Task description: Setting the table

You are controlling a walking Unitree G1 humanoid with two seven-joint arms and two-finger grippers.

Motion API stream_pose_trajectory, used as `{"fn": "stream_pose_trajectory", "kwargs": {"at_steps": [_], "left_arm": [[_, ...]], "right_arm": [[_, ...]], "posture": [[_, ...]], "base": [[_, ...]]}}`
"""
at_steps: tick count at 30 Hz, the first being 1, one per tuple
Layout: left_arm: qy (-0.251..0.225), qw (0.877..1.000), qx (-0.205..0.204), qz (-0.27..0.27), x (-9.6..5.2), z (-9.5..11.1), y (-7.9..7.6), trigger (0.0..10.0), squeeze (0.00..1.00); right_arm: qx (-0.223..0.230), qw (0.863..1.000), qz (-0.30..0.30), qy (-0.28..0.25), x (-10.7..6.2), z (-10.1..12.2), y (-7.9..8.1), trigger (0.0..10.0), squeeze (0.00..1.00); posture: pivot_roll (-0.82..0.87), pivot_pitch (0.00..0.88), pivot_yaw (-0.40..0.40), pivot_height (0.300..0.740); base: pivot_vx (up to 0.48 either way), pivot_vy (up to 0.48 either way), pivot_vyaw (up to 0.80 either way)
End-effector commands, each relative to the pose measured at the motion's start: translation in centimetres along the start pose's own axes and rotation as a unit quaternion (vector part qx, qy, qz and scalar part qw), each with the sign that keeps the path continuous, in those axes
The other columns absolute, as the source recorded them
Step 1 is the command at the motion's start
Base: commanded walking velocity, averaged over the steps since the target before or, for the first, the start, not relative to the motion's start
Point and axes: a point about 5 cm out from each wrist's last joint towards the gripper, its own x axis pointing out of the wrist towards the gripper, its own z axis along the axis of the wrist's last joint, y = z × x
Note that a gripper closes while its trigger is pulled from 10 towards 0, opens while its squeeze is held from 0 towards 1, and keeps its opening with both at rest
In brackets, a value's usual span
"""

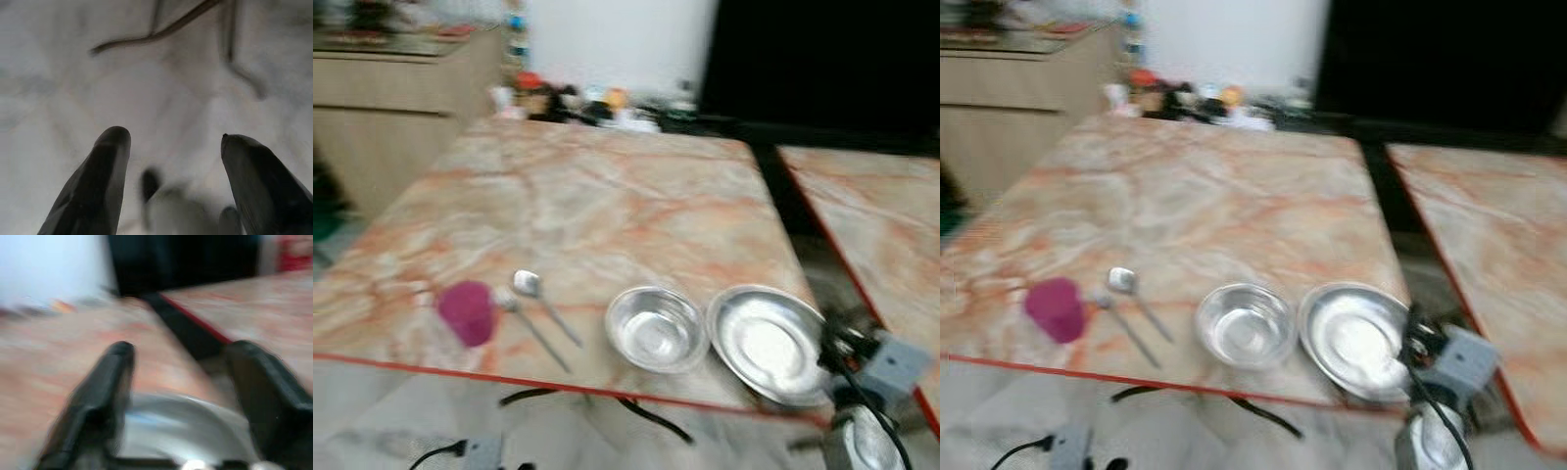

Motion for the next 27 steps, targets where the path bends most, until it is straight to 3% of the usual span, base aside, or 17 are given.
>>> {"fn": "stream_pose_trajectory", "kwargs": {"at_steps": [1, 8, 19, 25, 27], "left_arm": [[0.016, 1.000, -0.005, 0.002, -0.2, -0.8, -0.1, 10.0, 0.00], [0.026, 1.000, -0.005, 0.005, -0.4, -1.4, 0.2, 10.0, 0.00], [0.037, 0.999, -0.002, 0.006, -0.5, -1.9, 0.3, 10.0, 0.00], [0.039, 0.999, 0.001, 0.005, -0.6, -1.9, 0.3, 10.0, 0.00], [0.042, 0.999, 0.005, 0.004, -0.6, -2.0, 0.3, 10.0, 0.00]], "right_arm": [[-0.008, 1.000, -0.014, 0.007, -0.6, -0.1, -1.3, 10.0, 0.00], [0.019, 0.999, -0.044, 0.013, -1.9, 0.2, -2.4, 10.0, 0.00], [0.121, 0.985, -0.112, 0.041, -3.6, 1.0, -4.5, 10.0, 0.00], [0.145, 0.980, -0.105, 0.083, -3.9, 0.0, -4.7, 10.0, 0.00], [0.139, 0.981, -0.079, 0.114, -3.8, -0.7, -4.5, 10.0, 0.00]], "posture": [[-0.06, 0.061, -0.052, 0.740], [-0.07, 0.072, -0.052, 0.740], [-0.08, 0.082, -0.055, 0.740], [-0.08, 0.087, -0.053, 0.740], [-0.08, 0.089, -0.051, 0.740]], "base": [[0.000, 0.000, 0.00], [0.000, 0.000, 0.00], [0.000, 0.000, 0.00], [0.000, 0.000, 0.00], [0.000, 0.000, 0.00]]}}
